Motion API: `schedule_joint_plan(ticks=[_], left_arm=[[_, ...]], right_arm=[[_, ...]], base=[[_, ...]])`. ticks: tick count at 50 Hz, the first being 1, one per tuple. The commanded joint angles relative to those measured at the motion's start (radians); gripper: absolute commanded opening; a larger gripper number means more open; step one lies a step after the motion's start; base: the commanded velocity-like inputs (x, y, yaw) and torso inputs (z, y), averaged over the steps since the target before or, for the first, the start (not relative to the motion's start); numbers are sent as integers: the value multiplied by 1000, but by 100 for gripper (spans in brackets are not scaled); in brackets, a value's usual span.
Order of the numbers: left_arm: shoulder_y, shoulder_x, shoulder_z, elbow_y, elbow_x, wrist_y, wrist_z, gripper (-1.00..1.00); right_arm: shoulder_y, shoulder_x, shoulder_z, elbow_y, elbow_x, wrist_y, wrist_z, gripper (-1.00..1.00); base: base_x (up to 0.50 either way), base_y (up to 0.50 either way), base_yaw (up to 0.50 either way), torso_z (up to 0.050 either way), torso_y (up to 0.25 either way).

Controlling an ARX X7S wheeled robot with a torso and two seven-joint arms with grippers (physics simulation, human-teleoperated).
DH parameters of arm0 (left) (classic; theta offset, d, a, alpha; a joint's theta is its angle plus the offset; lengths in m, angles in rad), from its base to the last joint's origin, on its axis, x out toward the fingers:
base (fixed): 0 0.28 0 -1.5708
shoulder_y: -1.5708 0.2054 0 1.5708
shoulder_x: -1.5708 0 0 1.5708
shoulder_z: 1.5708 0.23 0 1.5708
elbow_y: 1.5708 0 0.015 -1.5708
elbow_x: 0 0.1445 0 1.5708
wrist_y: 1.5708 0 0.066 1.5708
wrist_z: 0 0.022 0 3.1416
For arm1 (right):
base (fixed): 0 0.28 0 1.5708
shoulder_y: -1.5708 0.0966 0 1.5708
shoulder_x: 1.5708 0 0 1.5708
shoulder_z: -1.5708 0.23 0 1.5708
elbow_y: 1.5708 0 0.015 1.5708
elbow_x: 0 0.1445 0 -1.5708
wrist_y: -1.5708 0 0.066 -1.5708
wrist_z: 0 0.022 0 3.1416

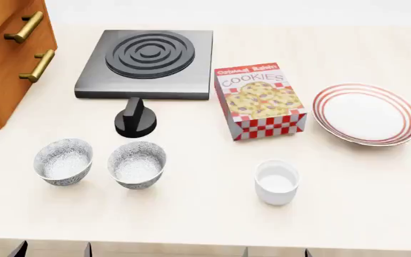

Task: Pick the akita bowl from table center and place it on the plate.

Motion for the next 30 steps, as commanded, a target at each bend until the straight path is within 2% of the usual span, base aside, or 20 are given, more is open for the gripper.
schedule_joint_plan(ticks=[1,14,25,30], left_arm=[[-12,-14,18,-4,-27,-16,-14,100],[-43,-51,6,-21,-120,-40,-48,100],[-34,-118,9,205,-163,-204,-56,100],[-59,-133,-15,249,-187,-253,-73,100]], right_arm=[[-6,14,-13,-7,24,-11,23,100],[-25,54,-48,-50,42,-25,77,100],[-70,92,-18,-281,105,81,101,100],[-87,110,14,-373,140,129,120,100]], base=[[0,0,0,0,0],[0,0,0,0,0],[0,0,0,0,0],[0,0,0,0,0]])
